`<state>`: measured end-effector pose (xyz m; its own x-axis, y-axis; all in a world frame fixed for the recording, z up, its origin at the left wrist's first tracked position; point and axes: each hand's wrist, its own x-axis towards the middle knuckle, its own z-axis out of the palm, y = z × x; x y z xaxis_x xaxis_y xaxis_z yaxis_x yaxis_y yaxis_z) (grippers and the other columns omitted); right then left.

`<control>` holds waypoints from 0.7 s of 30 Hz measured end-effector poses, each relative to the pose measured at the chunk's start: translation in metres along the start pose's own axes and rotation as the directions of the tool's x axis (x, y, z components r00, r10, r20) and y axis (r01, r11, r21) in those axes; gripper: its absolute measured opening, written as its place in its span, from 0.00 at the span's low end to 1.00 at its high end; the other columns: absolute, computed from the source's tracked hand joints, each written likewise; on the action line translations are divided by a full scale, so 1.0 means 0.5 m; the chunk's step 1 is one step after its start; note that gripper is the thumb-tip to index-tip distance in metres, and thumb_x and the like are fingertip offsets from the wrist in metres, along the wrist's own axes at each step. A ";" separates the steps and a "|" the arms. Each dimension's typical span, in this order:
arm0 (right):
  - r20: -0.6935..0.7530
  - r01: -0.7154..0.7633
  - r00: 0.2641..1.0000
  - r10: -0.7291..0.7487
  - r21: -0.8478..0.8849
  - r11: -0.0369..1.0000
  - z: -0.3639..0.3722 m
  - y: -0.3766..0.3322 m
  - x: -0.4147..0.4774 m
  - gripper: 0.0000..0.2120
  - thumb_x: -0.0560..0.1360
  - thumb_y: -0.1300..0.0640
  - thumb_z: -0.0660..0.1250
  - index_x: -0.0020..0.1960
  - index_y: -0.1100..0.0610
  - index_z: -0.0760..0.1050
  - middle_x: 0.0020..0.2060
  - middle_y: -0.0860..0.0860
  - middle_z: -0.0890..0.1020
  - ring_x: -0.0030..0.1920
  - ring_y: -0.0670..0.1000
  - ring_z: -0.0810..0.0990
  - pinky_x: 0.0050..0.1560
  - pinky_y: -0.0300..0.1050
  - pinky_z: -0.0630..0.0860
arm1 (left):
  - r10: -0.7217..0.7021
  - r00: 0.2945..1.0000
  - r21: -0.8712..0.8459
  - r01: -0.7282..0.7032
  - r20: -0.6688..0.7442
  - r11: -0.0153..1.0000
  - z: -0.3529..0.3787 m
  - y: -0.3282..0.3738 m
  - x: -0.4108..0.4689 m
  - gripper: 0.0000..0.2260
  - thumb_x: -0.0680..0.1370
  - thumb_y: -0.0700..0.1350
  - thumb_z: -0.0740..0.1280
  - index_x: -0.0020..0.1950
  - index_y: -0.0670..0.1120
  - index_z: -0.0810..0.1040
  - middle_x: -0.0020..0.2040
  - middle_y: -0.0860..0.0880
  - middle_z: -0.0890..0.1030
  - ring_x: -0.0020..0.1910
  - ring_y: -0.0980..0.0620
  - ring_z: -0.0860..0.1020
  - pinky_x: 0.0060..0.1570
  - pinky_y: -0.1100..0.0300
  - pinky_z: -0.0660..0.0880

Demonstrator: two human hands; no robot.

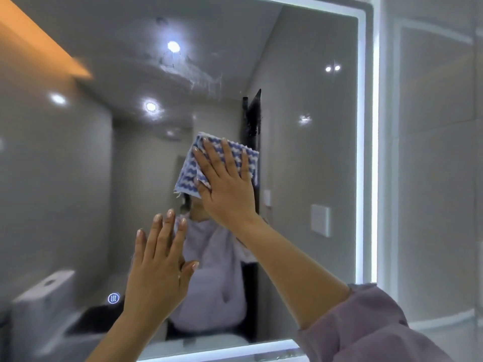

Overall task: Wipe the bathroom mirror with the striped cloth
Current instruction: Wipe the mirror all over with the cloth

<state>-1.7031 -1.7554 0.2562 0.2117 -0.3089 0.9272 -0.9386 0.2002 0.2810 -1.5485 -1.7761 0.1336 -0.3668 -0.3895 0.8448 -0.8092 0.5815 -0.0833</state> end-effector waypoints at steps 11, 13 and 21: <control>-0.088 -0.378 0.919 0.385 0.086 0.922 -0.038 0.222 0.027 0.27 0.81 0.44 0.49 0.77 0.47 0.47 0.78 0.49 0.51 0.77 0.53 0.47 0.75 0.53 0.39 | 0.017 0.999 -0.003 -0.017 -0.037 1.000 0.004 -0.003 -0.001 0.33 0.78 0.62 0.43 0.74 0.41 0.60 0.76 0.39 0.58 0.75 0.40 0.56 0.71 0.41 0.53; -0.108 -0.577 0.796 0.595 0.161 0.801 -0.049 0.288 -0.002 0.28 0.80 0.41 0.46 0.78 0.49 0.47 0.78 0.51 0.53 0.77 0.54 0.49 0.75 0.54 0.41 | 0.017 0.999 -0.009 -0.017 -0.031 1.000 0.003 -0.003 -0.001 0.33 0.78 0.62 0.43 0.74 0.42 0.60 0.76 0.40 0.58 0.75 0.40 0.56 0.71 0.41 0.53; -0.052 -0.845 0.487 0.872 0.226 0.485 -0.048 0.250 -0.001 0.28 0.82 0.45 0.44 0.78 0.51 0.41 0.78 0.51 0.45 0.77 0.57 0.42 0.73 0.60 0.36 | 0.020 1.000 -0.026 -0.020 -0.020 0.999 0.010 -0.004 0.001 0.33 0.78 0.63 0.41 0.75 0.43 0.59 0.76 0.40 0.56 0.75 0.41 0.54 0.71 0.42 0.50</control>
<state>-1.8141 -1.7076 0.2968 -0.7013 0.0724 0.7092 -0.6957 0.1479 -0.7030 -1.5494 -1.7812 0.1318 -0.3734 -0.3635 0.8535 -0.7893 0.6079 -0.0864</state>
